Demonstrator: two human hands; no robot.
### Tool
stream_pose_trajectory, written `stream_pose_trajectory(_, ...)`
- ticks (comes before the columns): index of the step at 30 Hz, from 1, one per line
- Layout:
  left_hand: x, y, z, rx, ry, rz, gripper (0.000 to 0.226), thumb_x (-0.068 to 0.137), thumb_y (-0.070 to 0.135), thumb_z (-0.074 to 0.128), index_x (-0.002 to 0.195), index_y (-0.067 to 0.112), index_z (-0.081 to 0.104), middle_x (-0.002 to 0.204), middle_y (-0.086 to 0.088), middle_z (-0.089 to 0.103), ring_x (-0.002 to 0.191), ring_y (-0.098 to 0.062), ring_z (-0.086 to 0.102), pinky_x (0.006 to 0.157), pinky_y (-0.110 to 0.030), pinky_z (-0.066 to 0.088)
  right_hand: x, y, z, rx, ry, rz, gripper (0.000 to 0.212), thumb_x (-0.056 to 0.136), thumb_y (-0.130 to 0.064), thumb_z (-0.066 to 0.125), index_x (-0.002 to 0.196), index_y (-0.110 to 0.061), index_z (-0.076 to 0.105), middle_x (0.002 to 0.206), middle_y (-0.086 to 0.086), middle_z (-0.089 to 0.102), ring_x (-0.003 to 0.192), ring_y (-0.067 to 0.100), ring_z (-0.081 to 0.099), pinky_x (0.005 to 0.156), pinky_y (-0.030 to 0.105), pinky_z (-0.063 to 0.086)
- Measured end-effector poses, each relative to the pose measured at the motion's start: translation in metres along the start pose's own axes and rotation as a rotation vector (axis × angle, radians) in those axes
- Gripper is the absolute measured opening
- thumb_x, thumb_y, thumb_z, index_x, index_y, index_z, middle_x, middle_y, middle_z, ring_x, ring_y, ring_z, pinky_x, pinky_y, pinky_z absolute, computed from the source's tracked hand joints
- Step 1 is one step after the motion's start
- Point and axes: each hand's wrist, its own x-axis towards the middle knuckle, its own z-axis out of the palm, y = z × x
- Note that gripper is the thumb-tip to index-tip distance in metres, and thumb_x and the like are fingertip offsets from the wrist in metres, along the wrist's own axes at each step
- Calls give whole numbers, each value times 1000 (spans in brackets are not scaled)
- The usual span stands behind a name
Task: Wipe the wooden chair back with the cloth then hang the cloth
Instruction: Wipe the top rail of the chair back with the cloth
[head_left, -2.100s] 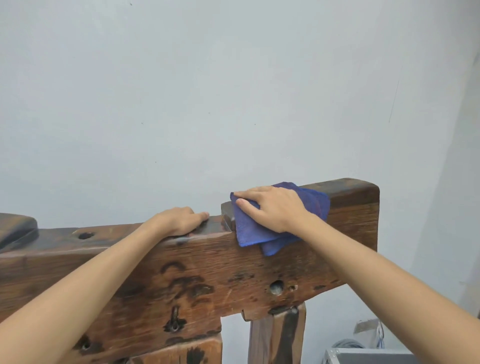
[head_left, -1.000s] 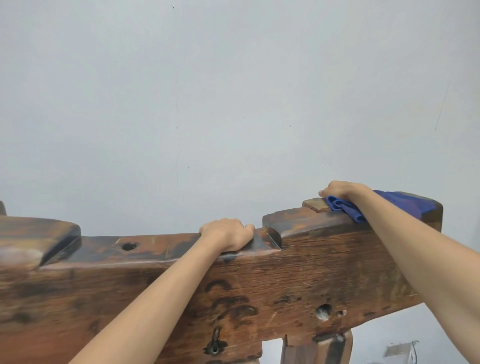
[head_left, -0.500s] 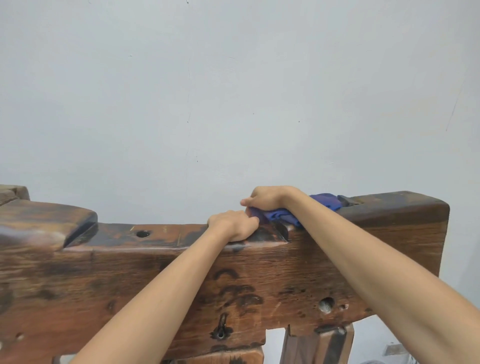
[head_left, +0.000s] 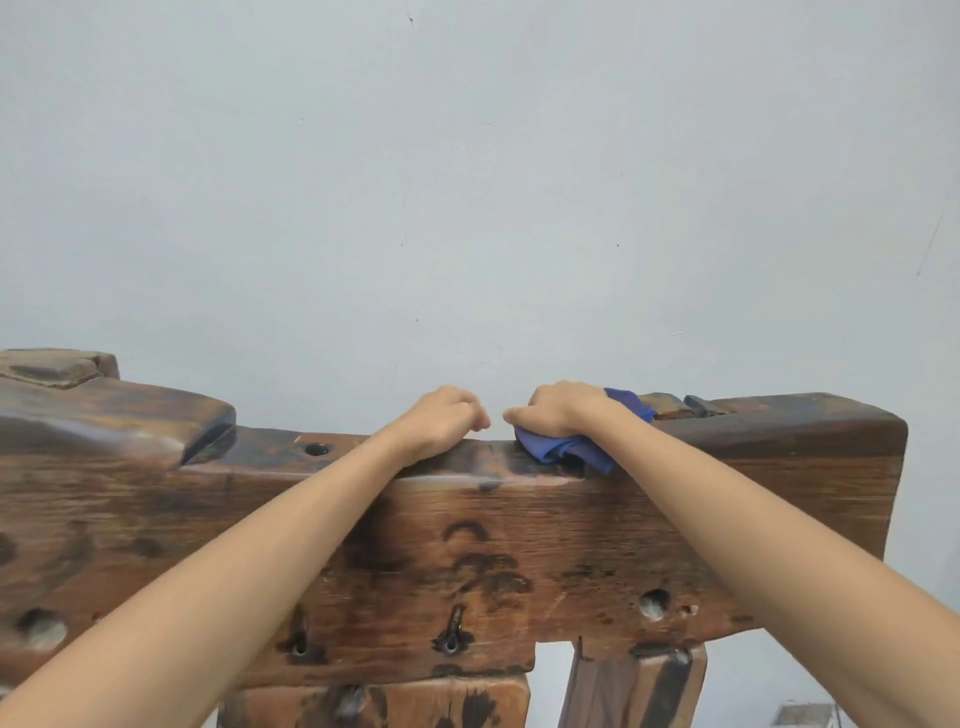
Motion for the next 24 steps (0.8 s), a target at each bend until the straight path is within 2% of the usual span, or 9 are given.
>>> stream_pose_trajectory(4, -35, -50, -54, 502, -45, -50, 56, 109, 45, 26, 76, 15, 60, 99, -13, 67, 103, -32, 62, 89, -37, 44, 4, -15, 1, -123, -33, 56, 20, 96, -29, 40, 102, -19, 56, 122, 6, 64, 94, 30, 53, 80, 38, 37)
stream_pose_trajectory(7, -59, -72, -95, 802, -21, -94, 68, 106, 57, 15, 73, 18, 60, 96, -10, 66, 106, -32, 62, 94, -41, 47, 9, -25, 4, -175, -78, 83, 23, 95, -23, 37, 103, -20, 58, 121, 4, 64, 96, 29, 54, 80, 38, 37)
stream_pose_trajectory(11, -92, -104, -166, 1175, 100, -98, 78, 102, 63, 10, 93, 21, 75, 114, -9, 71, 123, -27, 56, 104, -45, 39, 13, -41, 8, -201, -140, 98, 33, 92, -21, 34, 107, -22, 63, 114, 1, 62, 100, 26, 57, 81, 37, 39)
stream_pose_trajectory(14, -121, -131, -210, 1029, 149, -150, 72, 101, 66, 9, 123, 33, 69, 129, -8, 69, 127, -31, 56, 103, -41, 40, 17, -54, 9, -126, -245, 85, 42, 92, -16, 33, 115, -12, 68, 123, 10, 66, 108, 31, 63, 85, 38, 43)
stream_pose_trajectory(15, -129, -140, -217, 976, 173, -112, 73, 99, 67, 7, 121, 35, 68, 125, -9, 71, 124, -32, 59, 99, -40, 39, 21, -63, 9, -68, -296, 52, 42, 91, -12, 33, 110, -4, 70, 117, 18, 69, 103, 33, 67, 82, 37, 45)
stream_pose_trajectory(17, -133, -146, -212, 943, 276, 14, 74, 91, 70, 1, 86, 33, 64, 94, -9, 73, 103, -34, 65, 83, -39, 35, 21, -75, 8, 73, -330, -7, 32, 86, -6, 36, 78, 1, 66, 76, 20, 68, 63, 27, 63, 64, 31, 41)
stream_pose_trajectory(19, -131, -148, -207, 941, 382, 62, 71, 88, 70, 0, 67, 26, 53, 79, -8, 68, 90, -35, 65, 76, -39, 32, 23, -103, 3, 216, -305, -21, 29, 83, -4, 39, 58, -6, 54, 49, 11, 52, 45, 22, 45, 58, 30, 36)
stream_pose_trajectory(22, -128, -149, -206, 905, 490, 65, 83, 94, 63, 2, 83, 19, 72, 87, -13, 73, 90, -37, 67, 74, -40, 40, 21, -164, -5, 391, -371, -113, 34, 86, -10, 40, 55, -6, 55, 54, 15, 44, 47, 25, 36, 66, 36, 38)
stream_pose_trajectory(24, -128, -152, -208, 864, 511, 55, 80, 100, 58, 9, 90, 17, 76, 92, -14, 74, 91, -37, 67, 76, -41, 46, 19, -216, -10, 487, -384, -178, 42, 95, -17, 41, 59, -7, 60, 63, 16, 44, 49, 24, 35, 64, 35, 39)
